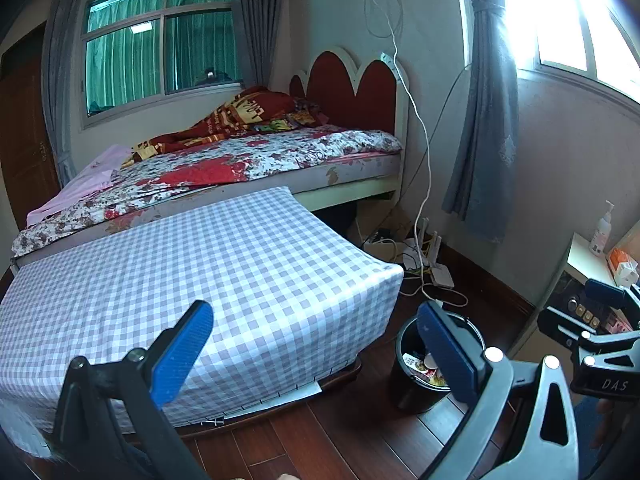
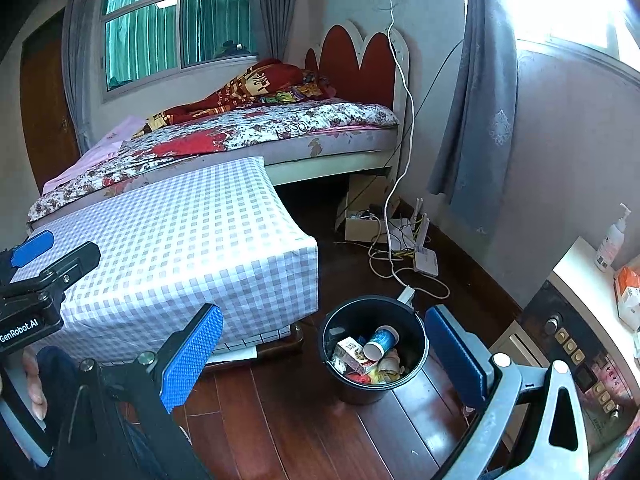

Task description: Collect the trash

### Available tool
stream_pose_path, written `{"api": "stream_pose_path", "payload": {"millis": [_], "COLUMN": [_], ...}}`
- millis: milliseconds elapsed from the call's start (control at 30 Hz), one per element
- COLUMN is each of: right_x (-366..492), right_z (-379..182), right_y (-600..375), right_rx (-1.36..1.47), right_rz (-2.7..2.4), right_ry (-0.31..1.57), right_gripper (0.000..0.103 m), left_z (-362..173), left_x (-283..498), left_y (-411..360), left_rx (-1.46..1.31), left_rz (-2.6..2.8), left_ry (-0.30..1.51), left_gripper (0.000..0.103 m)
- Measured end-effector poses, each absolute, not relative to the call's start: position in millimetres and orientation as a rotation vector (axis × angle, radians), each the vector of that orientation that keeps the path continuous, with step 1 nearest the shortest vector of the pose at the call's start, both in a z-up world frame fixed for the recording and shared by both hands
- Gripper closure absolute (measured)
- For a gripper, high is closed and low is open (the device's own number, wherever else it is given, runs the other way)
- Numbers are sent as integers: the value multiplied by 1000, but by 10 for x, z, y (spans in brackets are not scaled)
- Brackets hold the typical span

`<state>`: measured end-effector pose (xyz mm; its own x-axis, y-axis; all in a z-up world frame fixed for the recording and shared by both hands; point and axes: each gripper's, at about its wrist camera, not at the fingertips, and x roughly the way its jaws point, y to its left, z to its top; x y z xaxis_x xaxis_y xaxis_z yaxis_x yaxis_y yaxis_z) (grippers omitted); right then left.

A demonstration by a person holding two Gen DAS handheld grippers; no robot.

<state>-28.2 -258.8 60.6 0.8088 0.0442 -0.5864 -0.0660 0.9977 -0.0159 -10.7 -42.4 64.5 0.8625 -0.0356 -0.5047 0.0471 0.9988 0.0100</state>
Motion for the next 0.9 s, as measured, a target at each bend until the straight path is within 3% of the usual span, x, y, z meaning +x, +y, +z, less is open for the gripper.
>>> {"api": "stream_pose_path", "payload": {"millis": [900], "right_x": [-285], "right_z": [626], "right_y": [-2628], "right_rx": [-34], "right_rz": [55], "right_ry": [621], "right_gripper": [1], "left_z": [638], "left_x": [-53], "left_y": [-468], "left_rx": [35], "left_rz": [-54], "left_ry": [532], "left_gripper": [1]}}
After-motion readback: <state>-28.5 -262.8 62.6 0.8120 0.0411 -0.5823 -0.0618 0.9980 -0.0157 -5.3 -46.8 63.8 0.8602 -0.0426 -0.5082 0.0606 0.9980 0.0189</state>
